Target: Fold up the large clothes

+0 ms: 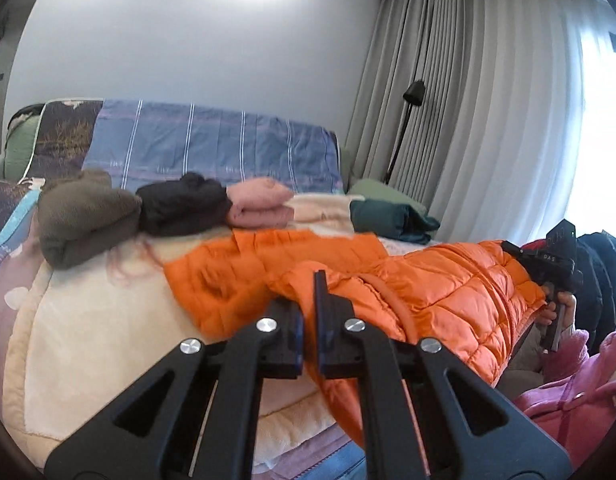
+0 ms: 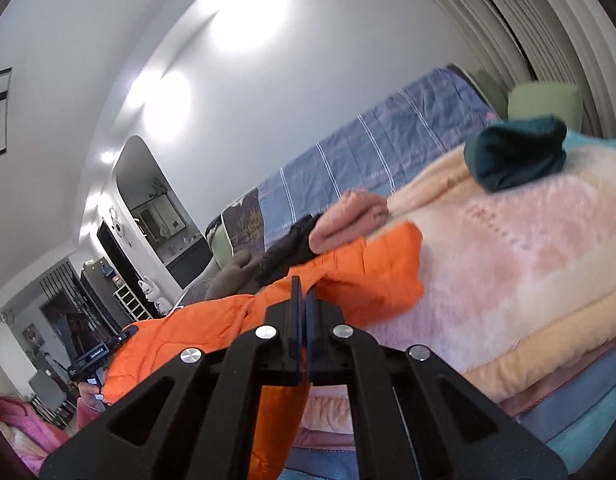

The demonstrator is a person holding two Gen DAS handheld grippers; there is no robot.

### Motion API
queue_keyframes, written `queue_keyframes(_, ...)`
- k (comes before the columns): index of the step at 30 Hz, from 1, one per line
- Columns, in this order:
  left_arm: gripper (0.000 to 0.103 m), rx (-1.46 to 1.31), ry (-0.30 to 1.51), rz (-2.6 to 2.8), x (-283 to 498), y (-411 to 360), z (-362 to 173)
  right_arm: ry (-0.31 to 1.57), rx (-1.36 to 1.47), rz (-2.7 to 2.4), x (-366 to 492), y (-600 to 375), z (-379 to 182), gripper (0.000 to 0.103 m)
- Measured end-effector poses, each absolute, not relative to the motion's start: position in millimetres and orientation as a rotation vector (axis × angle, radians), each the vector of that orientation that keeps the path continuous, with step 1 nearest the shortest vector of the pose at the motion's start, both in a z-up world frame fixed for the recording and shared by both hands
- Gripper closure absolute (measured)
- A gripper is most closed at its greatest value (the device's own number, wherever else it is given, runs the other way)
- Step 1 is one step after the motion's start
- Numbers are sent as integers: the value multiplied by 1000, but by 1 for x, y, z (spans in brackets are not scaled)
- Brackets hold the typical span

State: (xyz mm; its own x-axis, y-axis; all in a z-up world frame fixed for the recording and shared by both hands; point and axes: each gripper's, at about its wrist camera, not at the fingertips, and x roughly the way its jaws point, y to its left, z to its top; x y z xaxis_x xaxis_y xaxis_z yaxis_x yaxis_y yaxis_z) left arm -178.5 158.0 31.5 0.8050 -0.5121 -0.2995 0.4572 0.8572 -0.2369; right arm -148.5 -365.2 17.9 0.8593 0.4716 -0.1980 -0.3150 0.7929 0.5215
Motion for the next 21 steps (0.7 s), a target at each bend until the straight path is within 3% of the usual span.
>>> queue_keyframes(11,94,-211,488,-421,-82,162,5,415,435,306,-40,-349,-2,102)
queue_keyframes(18,93,-168,591,-330,3,154,-27,576,390,187,57,-339,-47,100)
queue_keyframes(21,88,-198,659,-310,26,158,-49,615,392,153,65,-338,-58,92)
